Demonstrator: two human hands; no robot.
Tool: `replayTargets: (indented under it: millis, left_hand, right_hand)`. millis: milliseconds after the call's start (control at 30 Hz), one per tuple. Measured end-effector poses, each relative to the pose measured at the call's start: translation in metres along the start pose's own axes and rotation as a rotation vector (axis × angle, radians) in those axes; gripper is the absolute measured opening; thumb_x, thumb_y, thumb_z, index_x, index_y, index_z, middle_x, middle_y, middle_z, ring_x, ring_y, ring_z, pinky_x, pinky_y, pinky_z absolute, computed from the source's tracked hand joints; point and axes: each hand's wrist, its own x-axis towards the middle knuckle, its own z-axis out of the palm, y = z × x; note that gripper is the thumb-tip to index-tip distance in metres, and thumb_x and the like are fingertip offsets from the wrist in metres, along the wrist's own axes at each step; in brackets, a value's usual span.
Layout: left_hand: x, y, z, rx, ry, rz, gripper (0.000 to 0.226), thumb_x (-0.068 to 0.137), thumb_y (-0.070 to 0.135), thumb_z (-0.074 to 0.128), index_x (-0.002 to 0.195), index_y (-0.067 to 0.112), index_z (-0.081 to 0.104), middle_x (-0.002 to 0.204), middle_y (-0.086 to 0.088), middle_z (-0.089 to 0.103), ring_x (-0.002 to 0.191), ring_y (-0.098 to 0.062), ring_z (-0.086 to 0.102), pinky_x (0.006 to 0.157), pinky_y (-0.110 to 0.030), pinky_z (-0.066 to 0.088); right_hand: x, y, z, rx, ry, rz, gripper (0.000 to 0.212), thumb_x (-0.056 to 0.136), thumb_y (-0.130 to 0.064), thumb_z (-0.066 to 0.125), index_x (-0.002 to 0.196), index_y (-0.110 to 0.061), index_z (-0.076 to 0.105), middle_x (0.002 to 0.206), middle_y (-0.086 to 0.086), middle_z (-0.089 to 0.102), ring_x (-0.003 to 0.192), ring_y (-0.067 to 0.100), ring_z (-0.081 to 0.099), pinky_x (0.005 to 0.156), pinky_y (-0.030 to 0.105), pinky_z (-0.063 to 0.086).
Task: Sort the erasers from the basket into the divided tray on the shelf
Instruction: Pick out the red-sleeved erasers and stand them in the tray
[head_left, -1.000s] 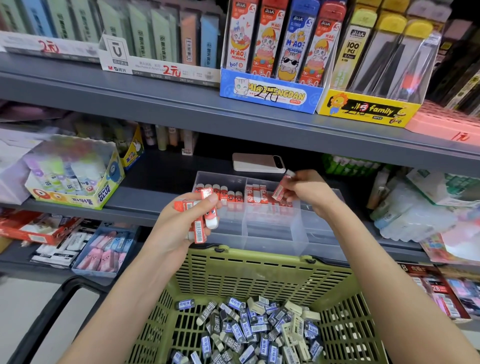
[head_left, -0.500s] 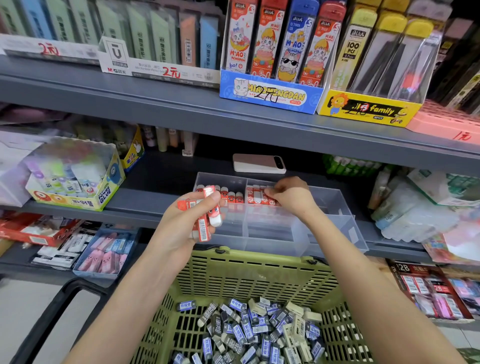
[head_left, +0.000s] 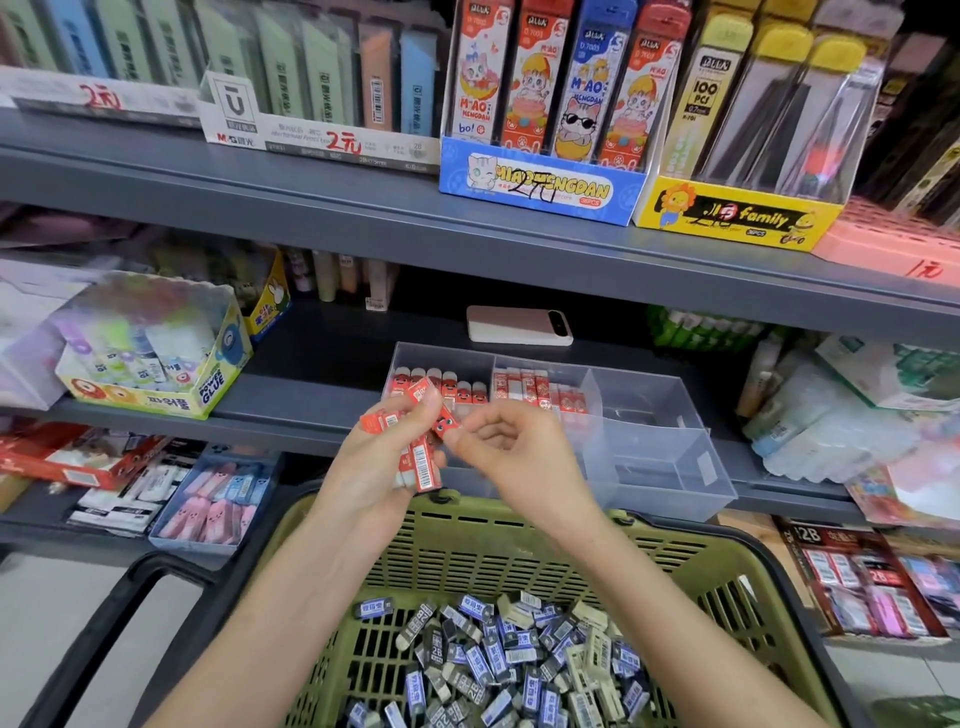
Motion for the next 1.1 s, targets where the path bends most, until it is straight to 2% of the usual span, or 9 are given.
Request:
replayTargets:
  millis: [100,233,333,500,600,733,800,900,1100]
  left_hand:
    - [-0.002,0.002,-0.003,-0.021,-0.004,0.008,0.032,0.065,0.031,0.075,0.092,0.013,0.073,0.095,-0.008,0.074,0.079,-0.014,0.071,0.052,-0.022,0.052]
    - [0.0,0.011,-0.019,-0.118,0.031,-0.003,0.037,0.066,0.015,0.069,0.101,0.006,0.062,0.095,-0.013,0.074,0.09,-0.023,0.072,0.06,-0.024,0.057]
    - [0.003,0.016,-0.03,-0.263,0.032,-0.024,0.037,0.069,0.003,0.062,0.105,0.001,0.056,0.101,-0.022,0.071,0.097,-0.031,0.069,0.071,-0.032,0.06]
    - [0.008,0.019,-0.038,-0.279,0.045,-0.035,0.026,0.087,0.001,0.053,0.113,-0.003,0.051,0.104,-0.021,0.07,0.096,-0.032,0.07,0.07,-0.038,0.06]
    - [0.009,0.021,-0.041,-0.312,0.025,-0.063,0.029,0.089,0.002,0.052,0.118,0.0,0.049,0.106,-0.02,0.07,0.094,-0.031,0.07,0.064,-0.043,0.059]
    - [0.007,0.021,-0.043,-0.333,-0.028,-0.084,0.038,0.076,0.009,0.061,0.112,0.007,0.049,0.106,-0.019,0.071,0.094,-0.034,0.07,0.061,-0.042,0.058]
    - [0.007,0.02,-0.043,-0.351,-0.041,-0.062,0.038,0.075,0.011,0.062,0.111,0.007,0.05,0.106,-0.021,0.07,0.095,-0.034,0.069,0.062,-0.039,0.058]
    - [0.008,0.017,-0.046,-0.326,-0.023,0.004,0.036,0.076,0.015,0.063,0.11,0.009,0.056,0.101,-0.019,0.072,0.096,-0.03,0.07,0.063,-0.035,0.058]
    - [0.01,0.012,-0.049,-0.084,0.007,0.114,0.032,0.071,0.03,0.069,0.103,0.025,0.072,0.082,0.004,0.072,0.077,-0.01,0.069,0.065,-0.026,0.055]
  right_hand:
    - [0.003,0.002,-0.007,0.196,0.001,0.048,0.004,0.087,-0.007,0.062,0.085,-0.01,0.064,0.076,0.0,0.064,0.066,0.007,0.059,0.064,0.018,0.049]
    - [0.032,0.001,-0.03,0.252,0.197,-0.003,0.011,0.088,-0.003,0.06,0.093,-0.012,0.065,0.08,0.001,0.065,0.064,0.002,0.059,0.062,0.013,0.046]
    - [0.062,0.004,-0.037,-0.004,0.231,-0.037,0.015,0.089,-0.007,0.06,0.101,-0.01,0.068,0.082,-0.002,0.066,0.064,0.001,0.058,0.059,0.009,0.043]
    - [0.103,0.013,-0.026,-0.417,0.1,0.072,0.022,0.085,-0.02,0.066,0.107,-0.015,0.063,0.087,0.002,0.065,0.078,0.017,0.061,0.071,0.028,0.05]
    - [0.114,0.018,-0.021,-0.418,0.03,0.158,0.013,0.081,-0.022,0.071,0.092,-0.017,0.067,0.095,0.002,0.071,0.086,0.017,0.062,0.079,0.029,0.05]
    - [0.118,0.024,-0.018,-0.371,0.033,0.159,0.005,0.078,-0.022,0.073,0.078,-0.023,0.068,0.089,0.001,0.07,0.066,0.011,0.054,0.062,0.023,0.043]
    - [0.119,0.028,-0.017,-0.501,0.043,0.13,0.003,0.08,-0.028,0.07,0.082,-0.026,0.072,0.094,-0.002,0.072,0.077,0.015,0.059,0.072,0.025,0.047]
    - [0.119,0.036,-0.012,-0.991,0.023,-0.077,0.019,0.088,-0.037,0.058,0.094,-0.03,0.074,0.106,-0.008,0.069,0.105,0.022,0.052,0.088,0.029,0.041]
    - [0.121,0.037,-0.01,-1.177,-0.051,-0.099,0.028,0.093,-0.044,0.047,0.111,-0.036,0.067,0.12,-0.008,0.063,0.113,0.023,0.043,0.09,0.032,0.03]
